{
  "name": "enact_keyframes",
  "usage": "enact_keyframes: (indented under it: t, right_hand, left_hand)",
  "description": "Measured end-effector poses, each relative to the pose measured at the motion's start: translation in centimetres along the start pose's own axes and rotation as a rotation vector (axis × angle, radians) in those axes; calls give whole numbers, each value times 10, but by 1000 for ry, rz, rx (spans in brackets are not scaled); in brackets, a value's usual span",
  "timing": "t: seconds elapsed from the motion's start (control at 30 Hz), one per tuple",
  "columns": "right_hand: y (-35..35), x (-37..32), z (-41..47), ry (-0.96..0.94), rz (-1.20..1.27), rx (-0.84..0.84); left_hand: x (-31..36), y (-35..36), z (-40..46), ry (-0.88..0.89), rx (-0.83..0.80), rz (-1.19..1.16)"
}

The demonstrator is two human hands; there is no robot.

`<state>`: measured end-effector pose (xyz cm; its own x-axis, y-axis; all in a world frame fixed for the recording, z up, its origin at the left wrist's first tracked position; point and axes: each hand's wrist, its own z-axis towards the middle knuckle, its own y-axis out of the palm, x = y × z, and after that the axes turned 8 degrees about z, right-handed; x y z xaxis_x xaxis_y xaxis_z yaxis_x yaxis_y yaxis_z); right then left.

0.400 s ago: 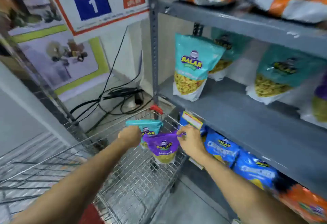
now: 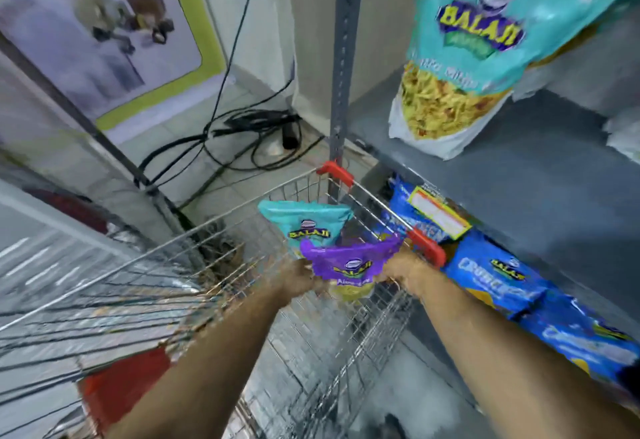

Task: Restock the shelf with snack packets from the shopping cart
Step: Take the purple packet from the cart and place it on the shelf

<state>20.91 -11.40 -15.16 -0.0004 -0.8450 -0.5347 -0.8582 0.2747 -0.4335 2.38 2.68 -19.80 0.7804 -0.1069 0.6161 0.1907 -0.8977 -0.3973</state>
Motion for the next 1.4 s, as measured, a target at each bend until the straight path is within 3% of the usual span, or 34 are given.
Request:
enact_keyframes:
  t: [0.07, 0.23, 0.3, 0.47, 0.63, 0.83, 1.07, 1.23, 1.4]
  right_hand:
    - [-1, 2, 15, 17, 90, -79]
    - [13, 16, 43, -103, 258, 62]
    - [14, 11, 36, -142, 293, 44]
    - [2, -16, -4, -245, 427, 7]
    - [-16, -36, -56, -343, 577, 106]
    - [-72, -40, -145, -493, 845, 198]
    - [-173, 25, -243, -625, 905, 609]
    - [-247, 88, -295, -682, 944, 936]
    - [-310, 140, -318, -683, 1055, 1175]
  left_hand:
    - [2, 8, 7, 70, -14, -111]
    - [4, 31, 19, 169, 111, -296]
    - [9, 33, 14, 142, 189, -325]
    - [35, 1, -7, 154, 304, -154]
    - [81, -40, -58, 253, 443, 52]
    - [171, -41, -126, 401, 481, 193]
    - [293, 33, -162, 814, 427, 295]
    - [382, 118, -171, 1050, 285, 270]
    - [457, 211, -173, 1152, 123, 170]
